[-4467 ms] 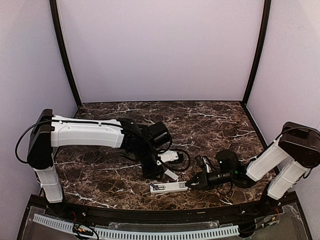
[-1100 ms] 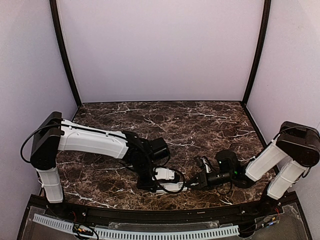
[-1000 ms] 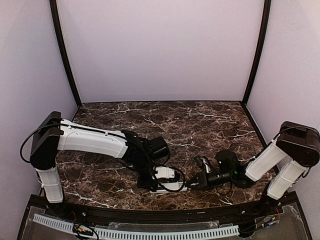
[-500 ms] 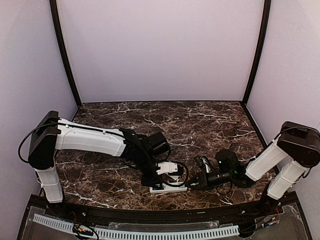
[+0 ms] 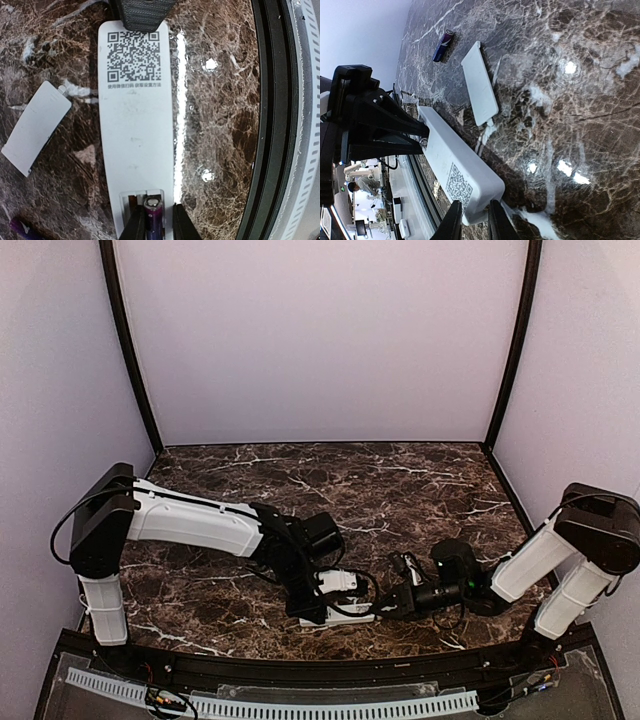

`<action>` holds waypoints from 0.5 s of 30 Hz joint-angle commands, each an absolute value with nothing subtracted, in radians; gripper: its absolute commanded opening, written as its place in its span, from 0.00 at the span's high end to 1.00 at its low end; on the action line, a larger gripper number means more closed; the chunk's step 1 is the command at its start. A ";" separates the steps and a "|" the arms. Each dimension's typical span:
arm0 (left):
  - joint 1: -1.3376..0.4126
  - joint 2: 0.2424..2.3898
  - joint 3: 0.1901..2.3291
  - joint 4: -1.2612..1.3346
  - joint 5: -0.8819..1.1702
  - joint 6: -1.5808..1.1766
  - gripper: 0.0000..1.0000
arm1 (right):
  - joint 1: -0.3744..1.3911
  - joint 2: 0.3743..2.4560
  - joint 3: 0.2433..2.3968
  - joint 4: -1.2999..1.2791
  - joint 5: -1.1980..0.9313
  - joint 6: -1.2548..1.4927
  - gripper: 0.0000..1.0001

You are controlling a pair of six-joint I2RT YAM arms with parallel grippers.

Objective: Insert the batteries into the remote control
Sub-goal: Pick up the battery from the battery compartment.

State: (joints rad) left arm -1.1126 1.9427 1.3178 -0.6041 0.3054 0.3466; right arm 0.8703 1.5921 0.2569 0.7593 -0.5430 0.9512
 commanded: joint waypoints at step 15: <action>-1.118 1.879 1.320 -0.573 0.270 0.334 0.92 | 0.874 1.587 0.259 0.780 -0.543 0.939 0.82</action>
